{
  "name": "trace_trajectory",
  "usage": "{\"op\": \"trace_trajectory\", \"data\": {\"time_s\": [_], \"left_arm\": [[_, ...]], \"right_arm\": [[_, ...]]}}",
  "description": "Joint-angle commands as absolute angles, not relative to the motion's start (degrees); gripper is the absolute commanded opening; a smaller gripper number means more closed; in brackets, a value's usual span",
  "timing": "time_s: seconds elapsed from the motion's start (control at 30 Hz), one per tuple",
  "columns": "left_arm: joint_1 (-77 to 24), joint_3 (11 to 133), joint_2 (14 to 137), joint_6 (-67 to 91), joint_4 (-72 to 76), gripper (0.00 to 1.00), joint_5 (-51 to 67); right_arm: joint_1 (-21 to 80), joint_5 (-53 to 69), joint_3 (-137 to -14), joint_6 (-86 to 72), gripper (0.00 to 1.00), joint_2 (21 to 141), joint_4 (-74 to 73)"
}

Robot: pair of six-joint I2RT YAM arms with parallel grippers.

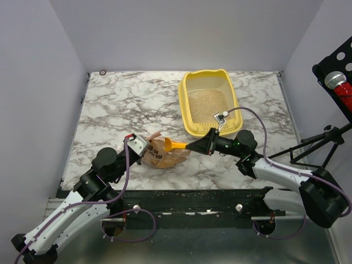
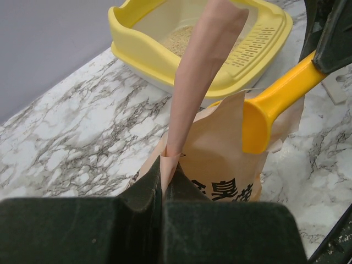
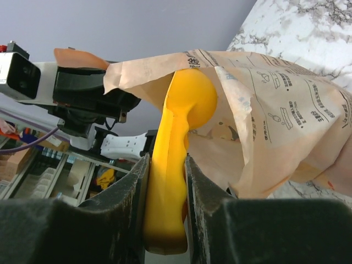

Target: Fill the litter box with clean litter

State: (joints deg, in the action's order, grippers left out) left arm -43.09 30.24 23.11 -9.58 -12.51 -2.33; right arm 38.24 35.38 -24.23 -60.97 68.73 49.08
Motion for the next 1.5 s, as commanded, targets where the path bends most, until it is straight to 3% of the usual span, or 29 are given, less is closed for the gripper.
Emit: {"op": "trace_trajectory", "data": {"time_s": [0.0, 0.87, 1.47], "left_arm": [[-43.07, 31.02, 22.68, -9.32, -6.68, 0.00, -0.09], [-43.77, 29.79, 22.50, -9.49, -5.27, 0.00, 2.20], [-45.44, 29.79, 26.98, -9.05, -4.31, 0.00, 0.44]], "right_arm": [[36.74, 36.65, -22.51, -59.68, 0.01, 63.20, 45.89], [28.48, 32.52, -9.41, -75.41, 0.01, 49.23, 38.06], [27.33, 27.69, -8.70, -77.34, 0.01, 35.34, 26.73]]}}
